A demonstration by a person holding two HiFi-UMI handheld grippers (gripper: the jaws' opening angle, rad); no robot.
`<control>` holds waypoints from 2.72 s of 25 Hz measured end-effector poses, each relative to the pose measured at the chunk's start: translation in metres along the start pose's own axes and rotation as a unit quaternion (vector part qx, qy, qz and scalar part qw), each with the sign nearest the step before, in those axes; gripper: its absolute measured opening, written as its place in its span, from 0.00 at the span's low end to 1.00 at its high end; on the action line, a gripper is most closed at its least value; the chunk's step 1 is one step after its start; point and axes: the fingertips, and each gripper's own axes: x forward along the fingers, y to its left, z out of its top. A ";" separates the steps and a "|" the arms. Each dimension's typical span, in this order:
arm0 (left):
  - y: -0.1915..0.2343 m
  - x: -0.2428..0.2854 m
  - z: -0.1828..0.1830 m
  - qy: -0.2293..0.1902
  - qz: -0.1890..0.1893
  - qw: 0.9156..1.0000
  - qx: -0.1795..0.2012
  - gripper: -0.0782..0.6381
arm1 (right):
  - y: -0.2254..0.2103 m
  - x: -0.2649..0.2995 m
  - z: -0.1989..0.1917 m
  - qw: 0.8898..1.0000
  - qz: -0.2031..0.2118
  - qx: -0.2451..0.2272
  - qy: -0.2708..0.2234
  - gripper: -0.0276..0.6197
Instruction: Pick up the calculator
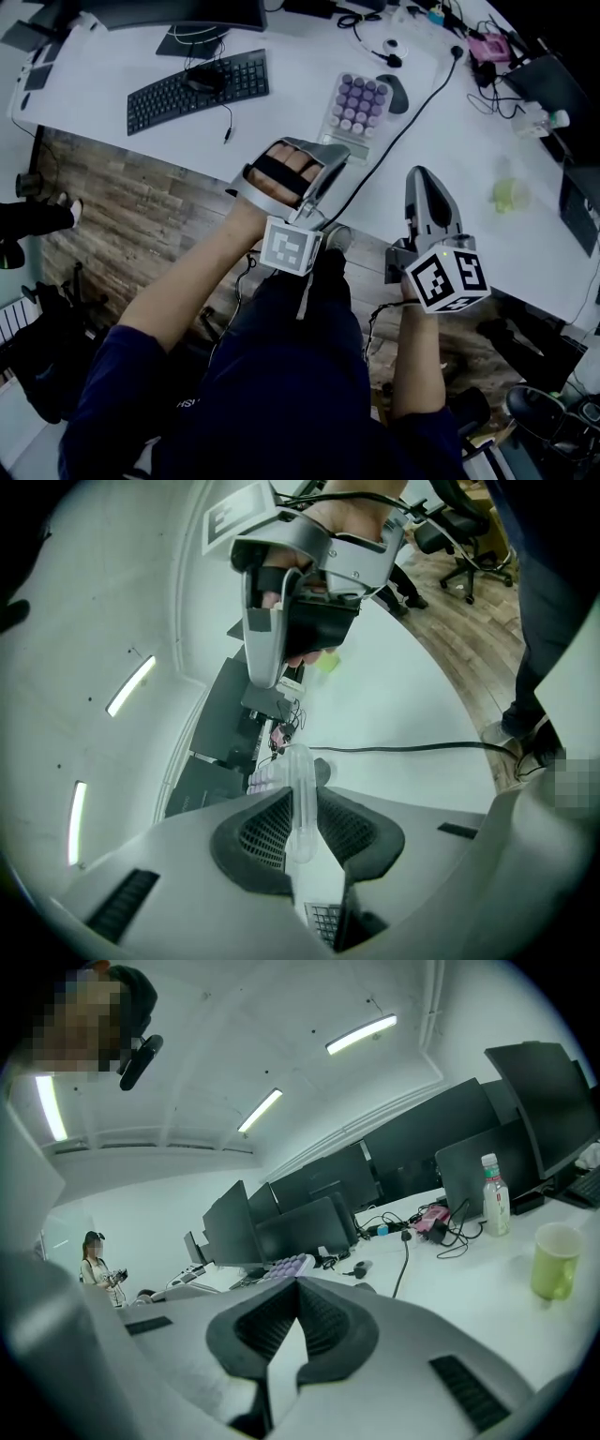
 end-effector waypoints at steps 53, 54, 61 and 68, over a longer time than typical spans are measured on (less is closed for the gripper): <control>0.179 -0.069 0.021 -0.016 0.138 0.990 0.040 0.25 | 0.067 -0.043 0.158 0.988 0.023 -0.094 -0.121 0.05; 0.182 -0.070 0.021 -0.017 0.139 0.989 0.041 0.25 | 0.068 -0.043 0.160 0.988 0.024 -0.095 -0.123 0.05; 0.198 -0.074 0.019 -0.017 0.153 0.987 0.044 0.25 | 0.073 -0.046 0.175 0.985 0.027 -0.102 -0.135 0.05; 0.214 -0.075 0.018 -0.021 0.168 0.984 0.049 0.25 | 0.081 -0.045 0.190 0.982 0.033 -0.113 -0.146 0.05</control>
